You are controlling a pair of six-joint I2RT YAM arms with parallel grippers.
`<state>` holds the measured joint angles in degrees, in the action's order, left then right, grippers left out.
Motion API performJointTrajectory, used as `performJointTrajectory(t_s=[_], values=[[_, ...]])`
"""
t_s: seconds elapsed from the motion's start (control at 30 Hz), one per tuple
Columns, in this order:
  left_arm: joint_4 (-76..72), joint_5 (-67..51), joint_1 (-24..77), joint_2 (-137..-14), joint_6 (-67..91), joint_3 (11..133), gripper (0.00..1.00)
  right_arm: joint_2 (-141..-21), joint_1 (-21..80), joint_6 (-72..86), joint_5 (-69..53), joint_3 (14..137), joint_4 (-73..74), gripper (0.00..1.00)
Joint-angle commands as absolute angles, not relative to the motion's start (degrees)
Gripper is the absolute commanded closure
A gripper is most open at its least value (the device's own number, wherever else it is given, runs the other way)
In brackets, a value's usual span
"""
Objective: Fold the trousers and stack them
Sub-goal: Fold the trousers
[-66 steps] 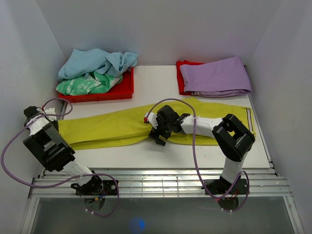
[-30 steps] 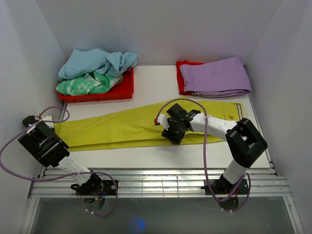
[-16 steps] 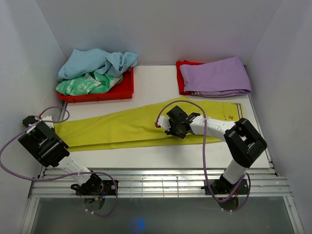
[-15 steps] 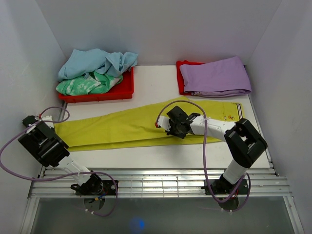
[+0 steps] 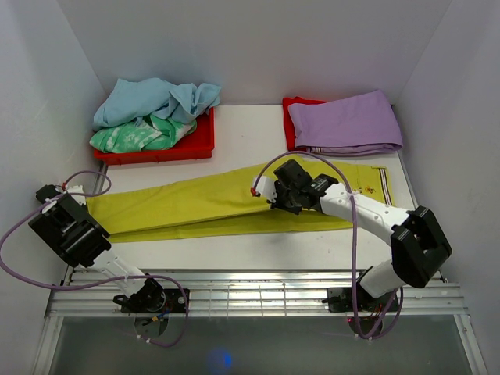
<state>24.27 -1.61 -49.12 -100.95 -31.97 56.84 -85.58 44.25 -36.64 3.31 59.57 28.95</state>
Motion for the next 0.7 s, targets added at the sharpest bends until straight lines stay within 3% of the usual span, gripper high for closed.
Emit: performJointTrajectory(t_s=[0.0, 0.27, 0.6, 0.63, 0.67], values=[[25.1, 1.1, -50.2, -104.4, -31.9, 56.2, 1.00, -83.5, 43.9, -37.0, 0.6, 60.0, 35.2, 0.92], [24.2, 2.9, -50.2, -105.7, -32.3, 56.1, 1.00, -86.1, 43.9, -37.7, -2.5, 47.6, 29.2, 0.92], [27.8, 0.5, -50.5, -103.6, -33.6, 59.1, 1.00, -94.4, 43.9, -35.2, -2.7, 48.2, 24.9, 0.92], [29.3, -5.0, -50.8, -102.4, -34.4, 59.8, 0.93, -94.7, 43.9, -35.1, -2.7, 48.3, 24.8, 0.92], [30.9, -8.1, -51.1, -98.9, -35.1, 61.7, 0.72, -95.4, 43.9, -34.8, -2.8, 48.4, 24.8, 0.92]])
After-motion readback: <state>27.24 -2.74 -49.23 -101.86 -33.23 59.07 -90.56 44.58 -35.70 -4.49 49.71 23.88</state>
